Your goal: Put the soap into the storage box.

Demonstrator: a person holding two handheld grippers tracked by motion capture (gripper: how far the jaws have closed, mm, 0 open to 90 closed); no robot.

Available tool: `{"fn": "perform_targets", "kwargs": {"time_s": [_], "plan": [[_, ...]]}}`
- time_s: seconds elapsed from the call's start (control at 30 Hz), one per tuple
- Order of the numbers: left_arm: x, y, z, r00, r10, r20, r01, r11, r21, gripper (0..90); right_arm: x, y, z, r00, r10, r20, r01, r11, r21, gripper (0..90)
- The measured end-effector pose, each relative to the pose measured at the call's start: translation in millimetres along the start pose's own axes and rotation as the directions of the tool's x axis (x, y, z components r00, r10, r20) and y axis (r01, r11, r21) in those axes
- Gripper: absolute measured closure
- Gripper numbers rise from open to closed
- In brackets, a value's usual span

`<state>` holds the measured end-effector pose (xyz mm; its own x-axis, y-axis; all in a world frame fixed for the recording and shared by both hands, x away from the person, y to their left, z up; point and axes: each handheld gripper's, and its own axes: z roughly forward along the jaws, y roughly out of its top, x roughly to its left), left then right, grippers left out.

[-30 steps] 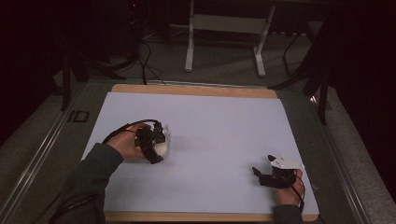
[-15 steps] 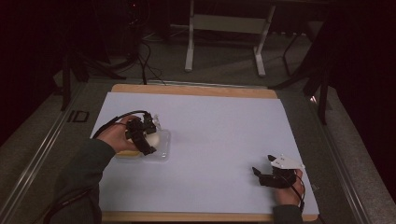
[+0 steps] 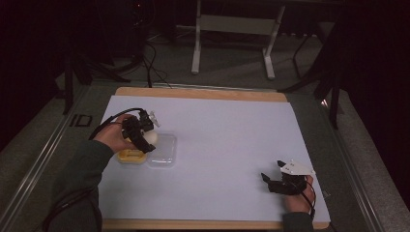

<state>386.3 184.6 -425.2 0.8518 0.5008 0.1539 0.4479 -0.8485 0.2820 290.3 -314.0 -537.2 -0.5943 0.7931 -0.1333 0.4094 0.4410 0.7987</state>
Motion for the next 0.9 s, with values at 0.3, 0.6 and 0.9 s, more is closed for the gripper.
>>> {"fn": "perform_targets", "kwargs": {"time_s": [0.3,0.6,0.9], "plan": [[8.3,-6.4,1.9,0.9994,-0.033,-0.003,0.033,0.9994,0.013,23.3,0.1,0.0,0.2,1.0000,-0.002,0.001,0.002,1.000,0.000,19.0],[14.1,-9.6,4.4,0.9982,-0.060,0.003,0.060,0.9980,0.023,23.3,0.1,0.0,0.1,1.0000,-0.002,0.001,0.002,1.000,0.000,19.1],[20.5,-12.6,6.8,0.9960,-0.089,0.004,0.089,0.9955,0.033,23.3,0.2,0.0,0.2,1.0000,-0.003,0.001,0.003,1.000,0.000,19.1]]}}
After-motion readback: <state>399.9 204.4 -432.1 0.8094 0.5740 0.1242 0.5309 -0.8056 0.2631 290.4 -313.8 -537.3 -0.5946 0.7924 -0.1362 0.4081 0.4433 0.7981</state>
